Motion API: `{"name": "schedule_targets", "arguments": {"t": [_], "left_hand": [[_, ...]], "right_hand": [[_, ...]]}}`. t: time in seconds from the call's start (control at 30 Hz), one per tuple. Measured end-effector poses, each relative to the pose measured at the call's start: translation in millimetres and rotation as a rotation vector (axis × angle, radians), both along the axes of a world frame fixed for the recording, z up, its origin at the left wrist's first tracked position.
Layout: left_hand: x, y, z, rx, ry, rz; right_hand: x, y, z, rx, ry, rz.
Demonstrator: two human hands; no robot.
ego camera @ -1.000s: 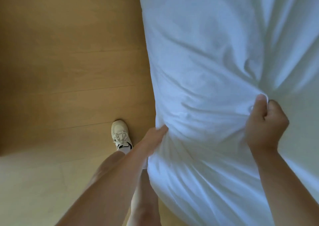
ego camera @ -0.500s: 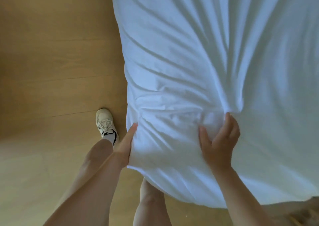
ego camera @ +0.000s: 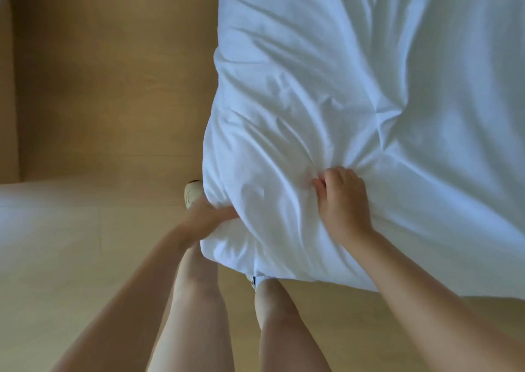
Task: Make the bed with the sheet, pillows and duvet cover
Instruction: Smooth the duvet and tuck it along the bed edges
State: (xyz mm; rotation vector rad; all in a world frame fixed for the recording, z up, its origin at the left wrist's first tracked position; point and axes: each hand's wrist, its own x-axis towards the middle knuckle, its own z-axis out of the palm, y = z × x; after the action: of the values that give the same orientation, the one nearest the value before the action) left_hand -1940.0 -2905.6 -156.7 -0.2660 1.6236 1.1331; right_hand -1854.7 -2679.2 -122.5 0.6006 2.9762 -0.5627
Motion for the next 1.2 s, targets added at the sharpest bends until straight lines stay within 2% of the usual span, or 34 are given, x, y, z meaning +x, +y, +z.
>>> {"name": "schedule_targets", "arguments": {"t": [0.13,0.23,0.3,0.43,0.5,0.57,0.63,0.7,0.73,0.77,0.83,0.87,0.93,1.0,1.1,1.17,1.2], "left_hand": [[-1.1,-29.2,18.1,0.264,-0.102,0.255],[2.7,-39.2,9.5,0.467,-0.222,0.354],[16.7,-29.9,-4.2,0.449,-0.349,0.363],[53.9,-3.3,-21.7,0.321,-0.543,0.186],[65.5,14.1,-20.8,0.263,-0.488,0.175],[70.7,17.4,-9.4,0.192,-0.35,0.207],[68.6,-5.6,4.3,0.252,-0.318,0.298],[60.7,-53.5,14.6,0.429,-0.442,0.303],[57.1,-76.7,14.3,0.454,-0.515,0.27],[54.4,-93.8,6.5,0.39,-0.562,0.231],[51.5,-99.0,-15.8,0.102,-0.523,0.174],[54.5,-89.1,-32.0,-0.084,-0.423,0.134],[65.9,-49.3,-56.1,-0.393,-0.107,0.041],[86.8,-19.3,-75.3,-0.497,0.105,-0.02],[113.8,-9.2,-91.1,-0.559,0.017,0.134],[129.4,-10.5,-93.2,-0.534,-0.203,0.38],[138.3,-7.0,-89.9,-0.44,-0.358,0.513]], "right_hand": [[10.0,4.5,18.2,-0.149,0.236,-0.065],[4.3,7.4,24.7,-0.215,0.252,-0.163],[0.4,8.0,23.6,-0.212,0.221,-0.157],[0.6,7.0,21.4,-0.201,0.184,-0.177],[-1.1,8.5,23.6,-0.187,0.194,-0.233],[-6.7,10.7,27.2,-0.16,0.204,-0.255],[-13.6,16.1,28.8,-0.12,0.207,-0.256],[-16.1,26.7,29.0,-0.052,0.179,-0.228],[-13.7,34.7,28.9,-0.01,0.152,-0.195],[-7.6,42.8,29.0,0.038,0.115,-0.16],[14.9,54.6,30.3,0.132,0.017,-0.092],[28.0,56.4,29.5,0.156,-0.024,-0.075],[45.9,54.2,22.8,0.168,-0.072,-0.087],[50.5,51.0,11.9,0.157,-0.088,-0.137],[45.7,52.7,-2.4,0.093,-0.119,-0.174],[49.1,44.3,-2.4,0.046,-0.118,-0.135],[56.2,37.3,-1.1,0.037,-0.13,-0.097]]}}
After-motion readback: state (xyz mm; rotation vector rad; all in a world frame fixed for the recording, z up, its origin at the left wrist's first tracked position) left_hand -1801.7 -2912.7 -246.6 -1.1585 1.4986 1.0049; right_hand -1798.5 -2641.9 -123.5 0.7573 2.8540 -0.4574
